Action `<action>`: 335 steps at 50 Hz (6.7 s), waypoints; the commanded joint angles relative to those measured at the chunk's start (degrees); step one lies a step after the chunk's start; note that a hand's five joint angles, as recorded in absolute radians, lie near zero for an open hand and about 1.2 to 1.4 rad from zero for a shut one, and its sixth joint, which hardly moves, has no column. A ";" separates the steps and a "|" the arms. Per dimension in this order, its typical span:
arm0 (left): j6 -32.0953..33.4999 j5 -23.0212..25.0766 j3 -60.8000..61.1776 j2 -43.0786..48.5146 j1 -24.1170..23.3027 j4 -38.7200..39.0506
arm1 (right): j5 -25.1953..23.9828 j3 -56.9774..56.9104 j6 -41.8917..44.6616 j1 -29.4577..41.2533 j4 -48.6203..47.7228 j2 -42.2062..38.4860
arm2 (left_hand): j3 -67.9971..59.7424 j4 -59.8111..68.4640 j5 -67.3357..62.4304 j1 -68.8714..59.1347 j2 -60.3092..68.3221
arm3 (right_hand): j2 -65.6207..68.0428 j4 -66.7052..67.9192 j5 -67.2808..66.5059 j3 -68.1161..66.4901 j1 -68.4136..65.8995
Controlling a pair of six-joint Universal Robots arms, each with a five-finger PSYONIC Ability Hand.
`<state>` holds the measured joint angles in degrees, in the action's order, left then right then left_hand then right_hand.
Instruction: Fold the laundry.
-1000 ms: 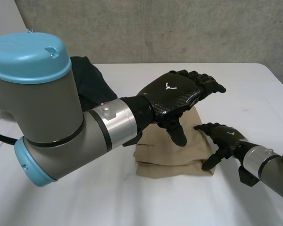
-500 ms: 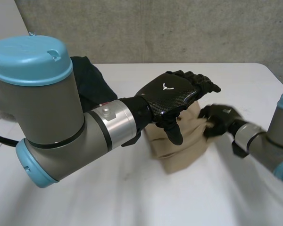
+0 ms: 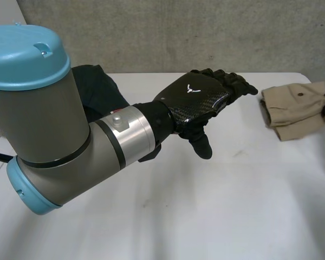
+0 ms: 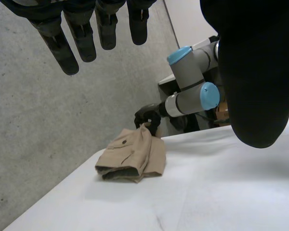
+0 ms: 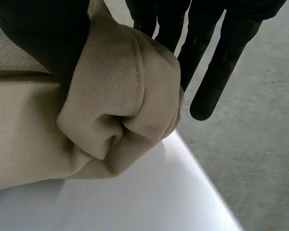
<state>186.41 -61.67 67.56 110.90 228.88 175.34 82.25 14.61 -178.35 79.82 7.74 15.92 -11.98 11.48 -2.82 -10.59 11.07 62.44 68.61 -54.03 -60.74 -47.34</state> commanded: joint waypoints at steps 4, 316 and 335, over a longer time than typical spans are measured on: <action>0.00 -0.03 0.21 0.20 0.08 0.00 | -1.31 -2.84 0.20 -2.30 0.60 -1.85 | -0.08 0.59 0.76 -1.47 0.99 | 17.56 11.39 -15.97 -19.26 -32.66; 25.66 -25.08 48.63 -8.16 15.63 19.42 | -6.58 102.98 26.75 28.55 -20.48 61.60 | -20.43 20.94 -19.59 -21.83 21.34 | -12.70 -18.88 14.30 11.01 -2.39; 26.54 -25.87 46.96 -4.28 17.48 24.26 | -5.00 101.76 27.27 28.19 -23.83 62.47 | -68.02 68.52 -67.18 -69.41 68.93 | 17.56 11.39 -15.97 -19.26 -32.66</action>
<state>212.90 -86.77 114.70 108.04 246.81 198.22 76.22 117.09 -151.16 108.02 -16.92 74.98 -62.32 62.69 -52.06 -63.63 62.60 66.24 68.41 -55.95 -65.94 -62.67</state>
